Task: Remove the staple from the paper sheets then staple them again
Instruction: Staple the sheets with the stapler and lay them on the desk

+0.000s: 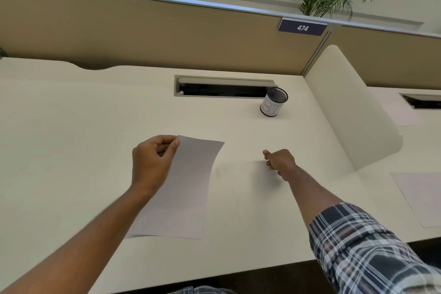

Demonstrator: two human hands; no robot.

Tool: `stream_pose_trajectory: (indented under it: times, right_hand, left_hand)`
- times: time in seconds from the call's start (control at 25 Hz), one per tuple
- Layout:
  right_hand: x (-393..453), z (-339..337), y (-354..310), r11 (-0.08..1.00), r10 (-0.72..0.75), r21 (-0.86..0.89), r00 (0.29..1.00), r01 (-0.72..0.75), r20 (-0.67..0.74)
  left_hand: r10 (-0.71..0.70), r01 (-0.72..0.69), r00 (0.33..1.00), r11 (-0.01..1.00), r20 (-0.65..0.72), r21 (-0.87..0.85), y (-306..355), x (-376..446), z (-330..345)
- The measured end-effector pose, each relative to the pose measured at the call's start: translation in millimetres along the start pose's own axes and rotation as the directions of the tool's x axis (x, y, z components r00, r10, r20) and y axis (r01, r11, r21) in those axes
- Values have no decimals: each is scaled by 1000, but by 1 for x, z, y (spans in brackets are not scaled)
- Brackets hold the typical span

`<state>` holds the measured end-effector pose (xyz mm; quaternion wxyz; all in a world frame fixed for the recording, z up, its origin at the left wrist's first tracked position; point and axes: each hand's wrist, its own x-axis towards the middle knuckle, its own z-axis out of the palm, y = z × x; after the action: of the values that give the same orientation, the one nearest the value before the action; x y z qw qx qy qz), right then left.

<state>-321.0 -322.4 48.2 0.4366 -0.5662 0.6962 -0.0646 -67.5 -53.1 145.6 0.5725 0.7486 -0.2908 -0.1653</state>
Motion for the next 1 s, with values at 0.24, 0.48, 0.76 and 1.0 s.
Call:
stream_pose_trajectory:
  times: [0.24,0.48,0.76,1.0]
  right_hand:
    - [-23,8,25,958,94,266,994,-105,54]
    - [-59,37,43,941,1,334,984,-62,180]
    - [-71,65,58,906,-406,-174,907,385,-108]
    - [-70,81,73,823,-525,-365,828,434,-198]
  left_hand:
    - [9,-8,1000,1000,19,-23,6,0,4]
    - [19,-18,1000,999,24,-46,11,3,3]
    - [-32,33,999,994,12,-106,11,4,-3]
    - [-46,48,999,989,20,-140,13,7,-7]
